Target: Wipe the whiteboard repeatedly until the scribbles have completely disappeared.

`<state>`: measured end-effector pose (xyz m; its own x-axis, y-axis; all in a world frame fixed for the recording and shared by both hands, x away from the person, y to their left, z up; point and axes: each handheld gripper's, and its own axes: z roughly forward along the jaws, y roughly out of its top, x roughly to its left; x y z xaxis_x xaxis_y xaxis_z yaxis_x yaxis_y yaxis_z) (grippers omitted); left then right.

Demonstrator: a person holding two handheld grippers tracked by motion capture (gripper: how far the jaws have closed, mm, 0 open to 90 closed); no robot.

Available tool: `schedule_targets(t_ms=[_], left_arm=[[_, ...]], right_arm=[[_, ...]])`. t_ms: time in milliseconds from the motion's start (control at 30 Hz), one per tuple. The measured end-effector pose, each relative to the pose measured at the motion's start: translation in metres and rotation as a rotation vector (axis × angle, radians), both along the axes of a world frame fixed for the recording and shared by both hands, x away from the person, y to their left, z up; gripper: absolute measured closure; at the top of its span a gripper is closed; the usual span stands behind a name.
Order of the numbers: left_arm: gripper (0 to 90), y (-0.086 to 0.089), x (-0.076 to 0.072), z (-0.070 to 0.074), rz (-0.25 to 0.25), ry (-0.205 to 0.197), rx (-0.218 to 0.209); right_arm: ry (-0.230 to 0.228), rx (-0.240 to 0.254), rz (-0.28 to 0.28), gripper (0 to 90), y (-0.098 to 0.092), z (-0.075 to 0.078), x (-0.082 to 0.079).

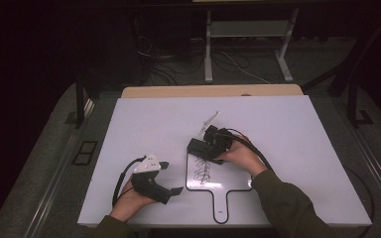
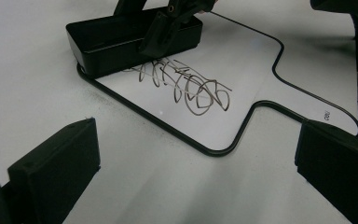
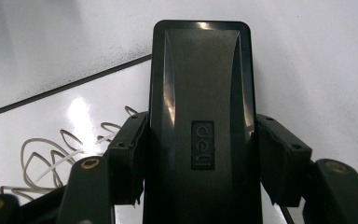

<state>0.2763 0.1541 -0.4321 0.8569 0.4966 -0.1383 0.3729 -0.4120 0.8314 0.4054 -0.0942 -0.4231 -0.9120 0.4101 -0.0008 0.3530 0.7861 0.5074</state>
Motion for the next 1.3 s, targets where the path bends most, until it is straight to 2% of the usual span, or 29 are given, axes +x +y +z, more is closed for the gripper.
schedule_targets(t_ms=[367,1300], left_arm=[[0.0,0.000,0.000,0.000,0.001,0.001,0.000],[0.0,0.000,0.000,0.000,0.005,0.004,-0.007]], right_arm=[[0.003,-0.007,0.017,38.9,0.002,0.000,-0.006],[-0.007,-0.036,0.099,38.9,0.007,0.002,-0.042]])
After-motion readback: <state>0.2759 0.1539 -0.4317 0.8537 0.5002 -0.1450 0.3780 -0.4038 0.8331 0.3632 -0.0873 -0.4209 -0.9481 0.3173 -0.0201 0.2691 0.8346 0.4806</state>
